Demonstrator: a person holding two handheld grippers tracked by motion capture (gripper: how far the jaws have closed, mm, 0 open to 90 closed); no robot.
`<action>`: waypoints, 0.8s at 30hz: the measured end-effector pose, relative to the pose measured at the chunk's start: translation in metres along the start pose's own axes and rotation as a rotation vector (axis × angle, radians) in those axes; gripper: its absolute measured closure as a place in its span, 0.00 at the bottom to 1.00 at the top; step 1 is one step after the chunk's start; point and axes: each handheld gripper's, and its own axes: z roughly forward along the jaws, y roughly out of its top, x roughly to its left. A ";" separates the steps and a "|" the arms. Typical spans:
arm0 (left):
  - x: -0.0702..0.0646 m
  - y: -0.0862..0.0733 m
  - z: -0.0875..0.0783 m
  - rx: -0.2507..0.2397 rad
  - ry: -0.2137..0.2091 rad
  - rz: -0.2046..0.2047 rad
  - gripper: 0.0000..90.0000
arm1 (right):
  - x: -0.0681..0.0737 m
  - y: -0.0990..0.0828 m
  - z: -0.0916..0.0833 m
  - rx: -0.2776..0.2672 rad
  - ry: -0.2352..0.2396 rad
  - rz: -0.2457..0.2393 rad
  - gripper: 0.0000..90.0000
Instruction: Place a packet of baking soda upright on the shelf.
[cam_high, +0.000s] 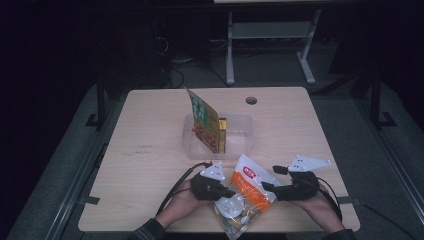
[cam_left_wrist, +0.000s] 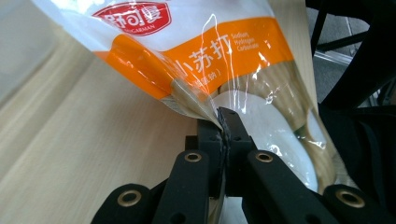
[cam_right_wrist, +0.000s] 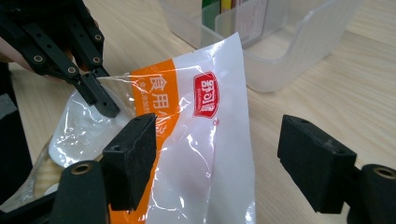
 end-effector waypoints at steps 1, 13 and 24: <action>0.000 0.000 -0.003 -0.006 0.001 -0.004 0.99 | 0.000 0.000 -0.001 -0.009 0.012 0.008 0.30; 0.008 -0.011 -0.064 -0.111 0.122 -0.028 0.99 | 0.004 0.003 0.002 -0.027 0.063 -0.002 0.28; 0.011 -0.013 -0.097 -0.204 0.197 -0.062 1.00 | 0.012 0.016 0.019 -0.078 0.164 0.003 0.27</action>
